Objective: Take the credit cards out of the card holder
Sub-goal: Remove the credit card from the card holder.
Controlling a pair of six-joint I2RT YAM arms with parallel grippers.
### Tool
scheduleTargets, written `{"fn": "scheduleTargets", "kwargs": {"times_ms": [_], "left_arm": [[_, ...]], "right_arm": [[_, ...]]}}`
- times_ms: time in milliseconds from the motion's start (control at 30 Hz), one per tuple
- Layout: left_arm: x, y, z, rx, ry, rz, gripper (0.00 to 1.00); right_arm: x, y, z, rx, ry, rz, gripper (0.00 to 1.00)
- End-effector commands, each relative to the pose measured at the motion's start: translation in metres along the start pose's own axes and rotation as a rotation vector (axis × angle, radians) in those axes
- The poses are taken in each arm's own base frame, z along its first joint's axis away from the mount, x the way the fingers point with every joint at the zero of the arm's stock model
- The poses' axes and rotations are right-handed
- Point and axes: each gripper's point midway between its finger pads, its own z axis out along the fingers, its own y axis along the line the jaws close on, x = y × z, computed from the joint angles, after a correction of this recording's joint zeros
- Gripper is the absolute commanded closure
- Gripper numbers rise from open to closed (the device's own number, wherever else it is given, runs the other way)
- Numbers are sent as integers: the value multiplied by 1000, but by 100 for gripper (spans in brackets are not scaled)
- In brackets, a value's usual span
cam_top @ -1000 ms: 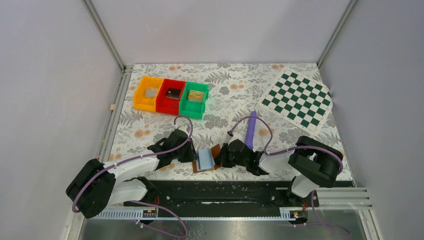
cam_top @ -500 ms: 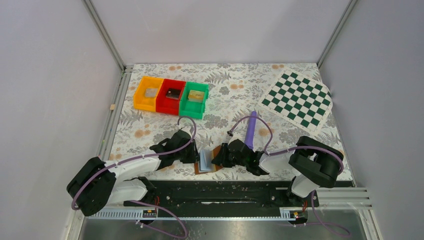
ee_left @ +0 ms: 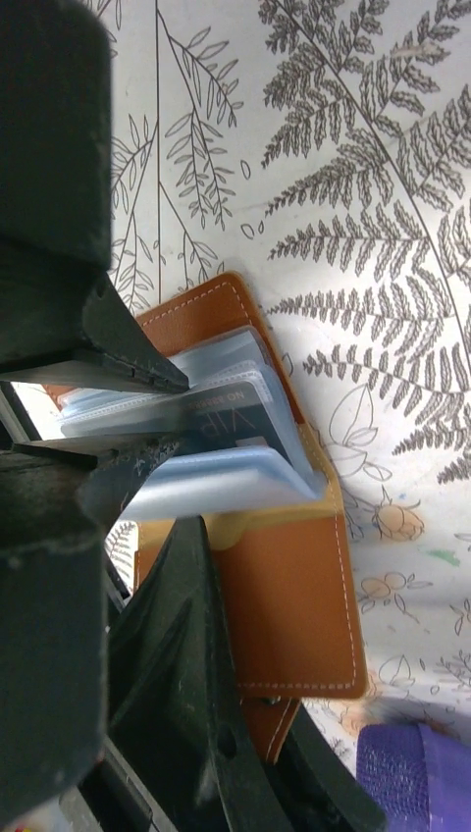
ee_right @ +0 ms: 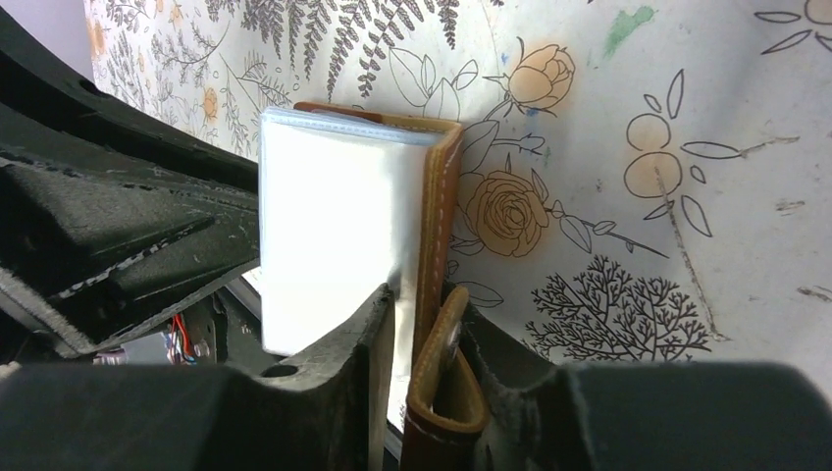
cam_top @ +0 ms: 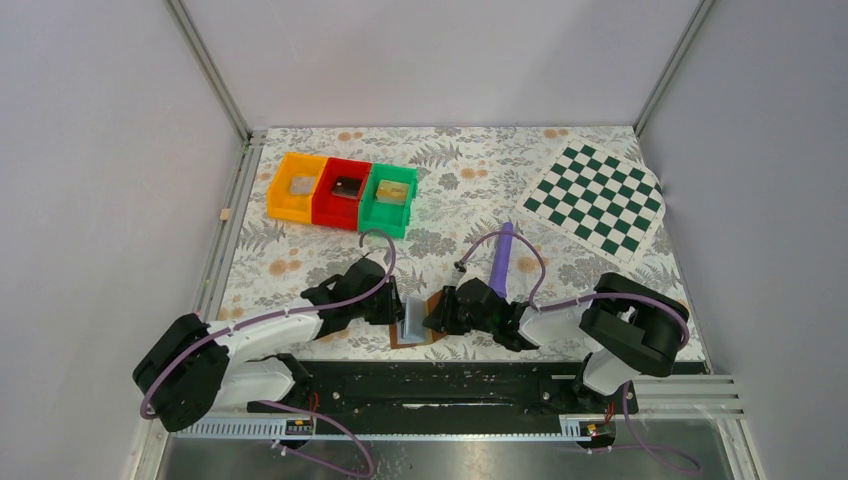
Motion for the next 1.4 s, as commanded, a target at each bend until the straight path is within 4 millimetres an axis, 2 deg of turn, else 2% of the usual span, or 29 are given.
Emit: {"fn": "scheduleTargets", "kwargs": {"times_ms": [0, 100, 433, 633, 900, 1133, 1367], "left_arm": [[-19, -57, -13, 196, -30, 19, 78], [-18, -59, -13, 196, -20, 30, 77], [-11, -59, -5, 172, 16, 51, 77], [-7, -56, 0, 148, 37, 61, 76], [-7, -55, 0, 116, 40, 79, 76], [-8, -59, 0, 122, 43, 81, 76], [-9, -77, -3, 178, 46, 82, 76]], "right_arm": [[2, -7, -1, 37, 9, -29, 66], [0, -6, -2, 37, 3, -33, 59], [-8, -1, -8, 30, -23, -47, 56], [-14, 1, -15, 30, -52, -48, 45], [-24, 13, -30, -2, -85, -49, 41], [-39, 38, -54, -64, -124, -74, 53], [-41, 55, -62, -131, -117, -72, 64]]}}
